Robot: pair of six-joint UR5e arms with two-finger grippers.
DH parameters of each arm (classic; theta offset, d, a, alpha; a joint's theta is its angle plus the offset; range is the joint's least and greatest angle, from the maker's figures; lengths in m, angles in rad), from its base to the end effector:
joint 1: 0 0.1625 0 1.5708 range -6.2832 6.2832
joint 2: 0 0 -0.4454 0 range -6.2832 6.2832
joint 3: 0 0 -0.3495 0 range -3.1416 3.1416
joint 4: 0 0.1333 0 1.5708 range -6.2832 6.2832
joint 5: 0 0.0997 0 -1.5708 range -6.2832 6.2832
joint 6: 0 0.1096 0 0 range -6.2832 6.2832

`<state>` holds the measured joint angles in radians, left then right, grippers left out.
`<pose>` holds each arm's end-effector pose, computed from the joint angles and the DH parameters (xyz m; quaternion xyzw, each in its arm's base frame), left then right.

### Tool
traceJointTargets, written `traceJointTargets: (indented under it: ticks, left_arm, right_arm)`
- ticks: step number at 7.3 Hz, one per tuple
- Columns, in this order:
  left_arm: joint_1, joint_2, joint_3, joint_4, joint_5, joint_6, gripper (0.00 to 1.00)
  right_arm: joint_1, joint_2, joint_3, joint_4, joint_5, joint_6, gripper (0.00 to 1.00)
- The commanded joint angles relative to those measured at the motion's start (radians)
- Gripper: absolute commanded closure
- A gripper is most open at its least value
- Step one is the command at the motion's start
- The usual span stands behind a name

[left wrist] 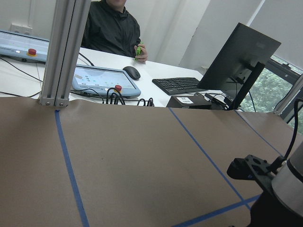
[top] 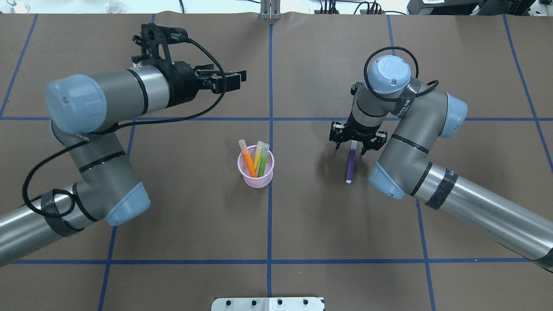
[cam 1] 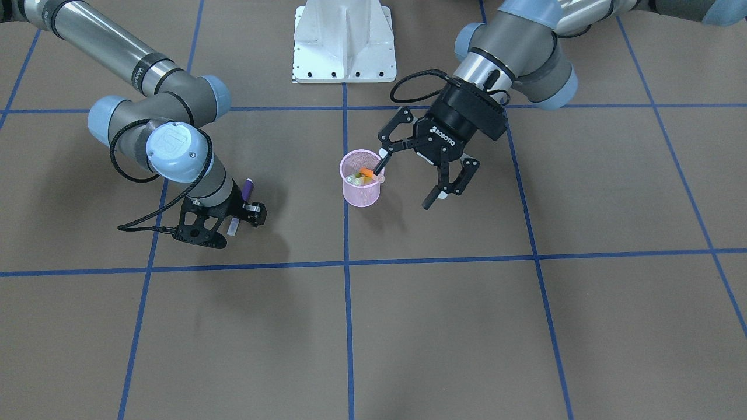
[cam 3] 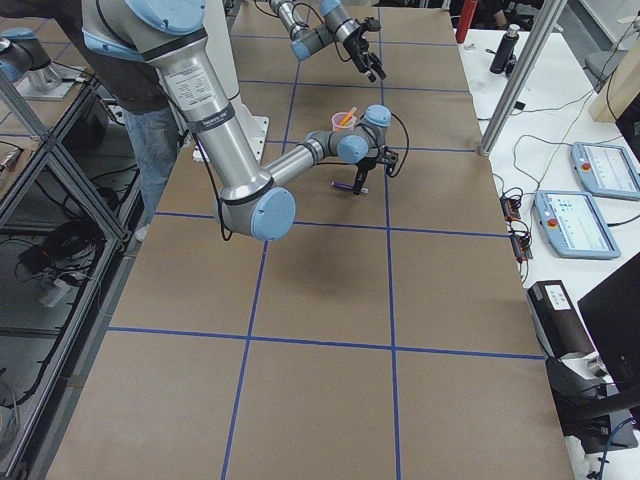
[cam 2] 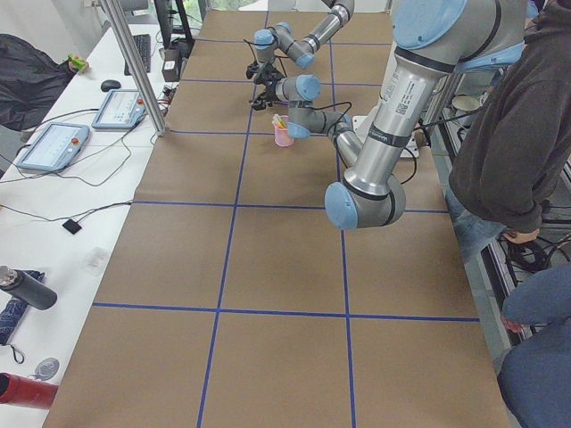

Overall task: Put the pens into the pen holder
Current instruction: 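Close right gripper on purple marker while left gripper withdraws from cup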

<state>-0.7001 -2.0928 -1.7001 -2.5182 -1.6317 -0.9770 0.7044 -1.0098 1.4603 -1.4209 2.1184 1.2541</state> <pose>0.3823 -0.4877 0.2340 0.4150 0.5846 -0.0152 0.6970 -0.4739 -0.5028 0.4083 -0.0862 -0.3746 0.0987 0.9179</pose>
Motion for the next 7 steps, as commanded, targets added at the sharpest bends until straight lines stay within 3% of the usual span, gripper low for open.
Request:
traceJointTargets:
  ticks: [1,6,7]
  left_arm:
    - [-0.067,0.004,0.005,0.015,-0.088,0.000,0.05]
    - [-0.085,0.004,0.005,0.036,-0.109,0.000,0.08]
    - [-0.085,0.004,0.005,0.036,-0.109,0.000,0.10]
  right_arm:
    - [0.001,-0.001,0.000,0.002,0.000,-0.002,0.48]
    - [0.001,-0.018,0.002,0.002,0.000,-0.007,0.49]
    - [0.001,-0.016,0.008,0.002,0.000,-0.007,0.67]
